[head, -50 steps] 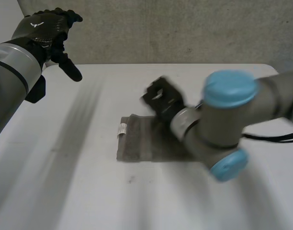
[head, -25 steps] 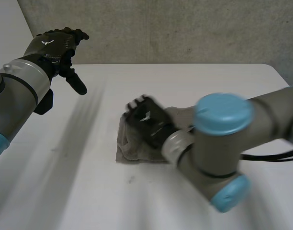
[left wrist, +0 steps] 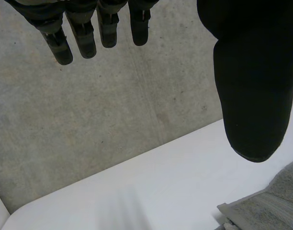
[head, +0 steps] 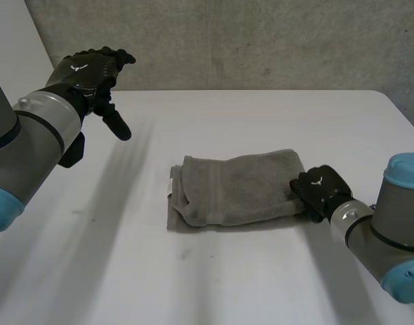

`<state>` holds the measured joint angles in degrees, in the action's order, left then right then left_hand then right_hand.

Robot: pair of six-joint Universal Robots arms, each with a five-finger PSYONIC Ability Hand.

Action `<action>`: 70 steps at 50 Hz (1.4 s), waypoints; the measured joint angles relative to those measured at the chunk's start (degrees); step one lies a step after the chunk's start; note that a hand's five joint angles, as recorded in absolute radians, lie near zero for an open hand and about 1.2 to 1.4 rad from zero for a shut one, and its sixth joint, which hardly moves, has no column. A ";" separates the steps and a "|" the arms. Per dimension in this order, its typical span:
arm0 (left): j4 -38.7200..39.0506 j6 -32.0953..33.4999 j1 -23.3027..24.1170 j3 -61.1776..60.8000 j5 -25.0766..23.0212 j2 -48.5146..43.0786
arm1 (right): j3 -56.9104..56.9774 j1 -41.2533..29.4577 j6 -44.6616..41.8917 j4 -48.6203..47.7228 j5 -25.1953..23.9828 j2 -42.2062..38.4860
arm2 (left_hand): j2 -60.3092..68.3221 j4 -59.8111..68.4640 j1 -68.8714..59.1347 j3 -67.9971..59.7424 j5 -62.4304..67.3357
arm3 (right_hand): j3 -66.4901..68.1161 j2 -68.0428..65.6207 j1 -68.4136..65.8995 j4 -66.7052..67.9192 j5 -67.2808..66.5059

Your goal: Fold the towel.

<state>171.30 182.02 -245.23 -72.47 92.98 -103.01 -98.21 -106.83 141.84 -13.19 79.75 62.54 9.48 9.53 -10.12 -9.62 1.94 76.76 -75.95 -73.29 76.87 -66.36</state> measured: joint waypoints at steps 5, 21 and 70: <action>0.00 0.00 0.19 -0.16 -0.02 0.01 | 3.91 -1.33 -4.44 0.04 0.96 0.50 | 0.00 0.00 0.00 0.00 0.00 | 0.00 0.00 -1.03 0.00 0.00; 0.00 -0.07 0.22 -0.21 -0.01 0.01 | 23.02 -30.24 -17.21 2.43 -1.45 -9.00 | 0.00 0.00 0.00 0.00 0.00 | 0.00 0.01 -1.78 0.01 -0.01; 7.46 -7.20 9.31 -2.97 0.18 -24.68 | 19.22 -12.75 33.74 6.09 -0.97 -10.22 | -0.04 0.00 0.00 0.00 0.00 | -62.61 61.89 59.75 -61.96 62.91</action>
<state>178.76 174.81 -235.92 -75.44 93.16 -127.69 -78.99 -119.58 175.58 -7.10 78.78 52.32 9.44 9.52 -10.12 -9.62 1.94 14.16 -14.06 -13.54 14.91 -3.45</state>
